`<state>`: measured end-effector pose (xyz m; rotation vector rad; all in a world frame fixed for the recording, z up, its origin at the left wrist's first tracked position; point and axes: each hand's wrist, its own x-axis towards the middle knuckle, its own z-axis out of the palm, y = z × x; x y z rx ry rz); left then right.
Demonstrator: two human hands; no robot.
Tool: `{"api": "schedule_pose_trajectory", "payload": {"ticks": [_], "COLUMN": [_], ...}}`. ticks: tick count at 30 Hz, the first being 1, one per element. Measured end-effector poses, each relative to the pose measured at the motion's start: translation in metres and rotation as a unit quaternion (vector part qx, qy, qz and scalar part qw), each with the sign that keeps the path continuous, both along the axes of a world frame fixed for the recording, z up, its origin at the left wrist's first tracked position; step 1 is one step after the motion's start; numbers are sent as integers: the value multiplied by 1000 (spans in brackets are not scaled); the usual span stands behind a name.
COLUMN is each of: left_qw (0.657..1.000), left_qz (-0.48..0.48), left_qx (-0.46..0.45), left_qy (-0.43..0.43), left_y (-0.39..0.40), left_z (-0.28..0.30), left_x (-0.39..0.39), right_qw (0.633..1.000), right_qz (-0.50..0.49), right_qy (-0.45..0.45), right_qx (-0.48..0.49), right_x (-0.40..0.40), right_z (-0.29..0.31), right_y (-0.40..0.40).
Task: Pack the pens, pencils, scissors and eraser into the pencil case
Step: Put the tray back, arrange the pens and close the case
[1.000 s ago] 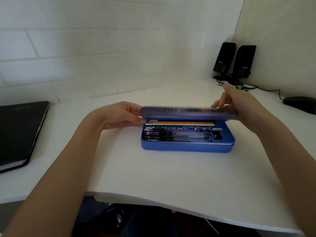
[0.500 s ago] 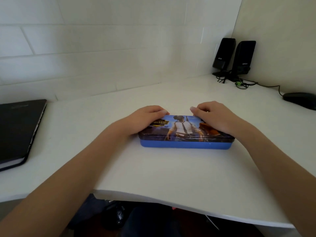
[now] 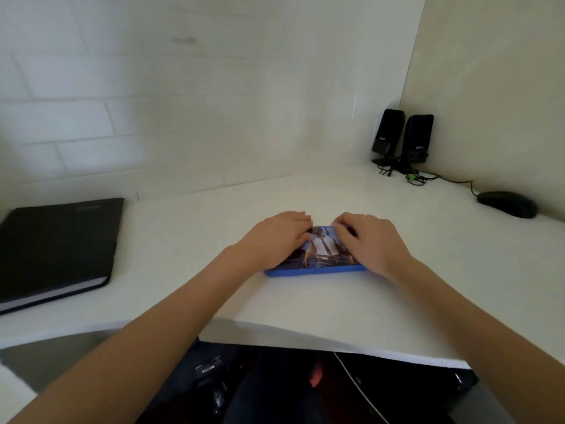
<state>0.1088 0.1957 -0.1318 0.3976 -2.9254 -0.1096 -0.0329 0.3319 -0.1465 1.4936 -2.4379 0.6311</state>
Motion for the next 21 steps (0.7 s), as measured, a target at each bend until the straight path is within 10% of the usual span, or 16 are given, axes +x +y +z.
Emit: {"api": "schedule_pose_trajectory", "payload": {"ticks": [7, 21], "left_qw": [997, 972], "left_qz": [7, 219], "left_qx": [-60, -36], "left_qy": [-45, -75], "left_y": [46, -36], "left_z": [-19, -22], "left_x": [31, 73], "right_qw": [984, 986], "right_qz": [38, 86], "right_qy": [50, -6], "right_qx": [169, 141], "right_x": [24, 81], "right_z": [-13, -10], "right_y": [34, -87]}}
